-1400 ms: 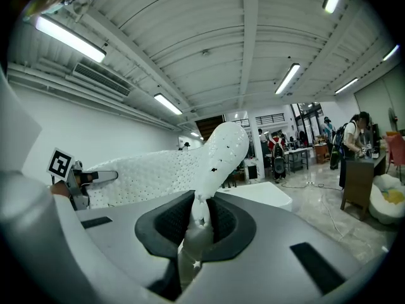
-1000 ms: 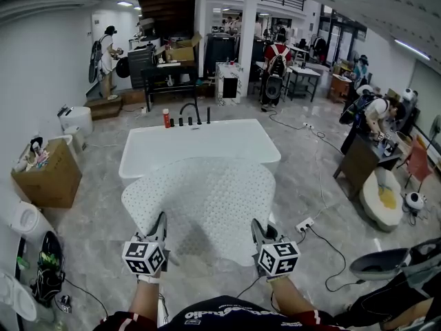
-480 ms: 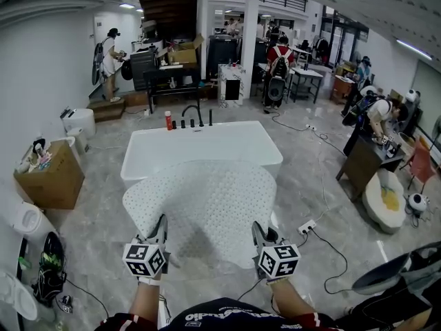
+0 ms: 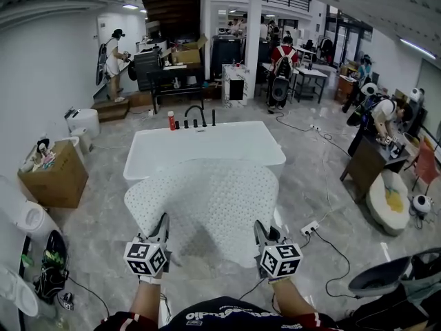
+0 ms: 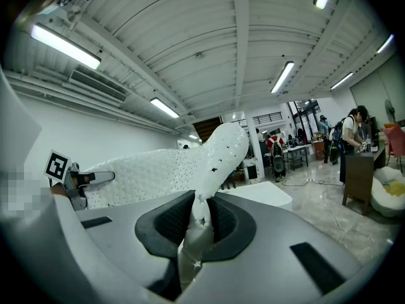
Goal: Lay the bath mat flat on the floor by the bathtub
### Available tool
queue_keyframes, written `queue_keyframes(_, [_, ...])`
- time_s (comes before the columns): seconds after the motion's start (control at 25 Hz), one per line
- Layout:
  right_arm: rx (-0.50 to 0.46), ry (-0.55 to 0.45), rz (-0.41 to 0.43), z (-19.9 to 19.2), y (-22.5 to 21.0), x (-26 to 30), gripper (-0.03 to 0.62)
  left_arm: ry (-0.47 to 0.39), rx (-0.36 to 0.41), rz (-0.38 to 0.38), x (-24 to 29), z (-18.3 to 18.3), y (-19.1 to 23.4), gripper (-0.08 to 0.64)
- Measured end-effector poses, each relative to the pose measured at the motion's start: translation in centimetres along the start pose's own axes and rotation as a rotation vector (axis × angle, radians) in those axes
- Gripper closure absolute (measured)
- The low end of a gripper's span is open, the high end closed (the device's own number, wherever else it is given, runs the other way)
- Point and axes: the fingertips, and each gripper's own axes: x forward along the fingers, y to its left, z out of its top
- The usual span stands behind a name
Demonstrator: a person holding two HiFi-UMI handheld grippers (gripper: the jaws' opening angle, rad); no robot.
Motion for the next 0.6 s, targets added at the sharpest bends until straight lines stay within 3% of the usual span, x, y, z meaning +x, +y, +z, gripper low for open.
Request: queue_keyframes(0.6, [0.012, -0.001, 0.014, -0.3, -4.1, -1.4, 0.543, 0.010, 0.019, 0.036, 1.5, -0.7, -3.6, 0.532])
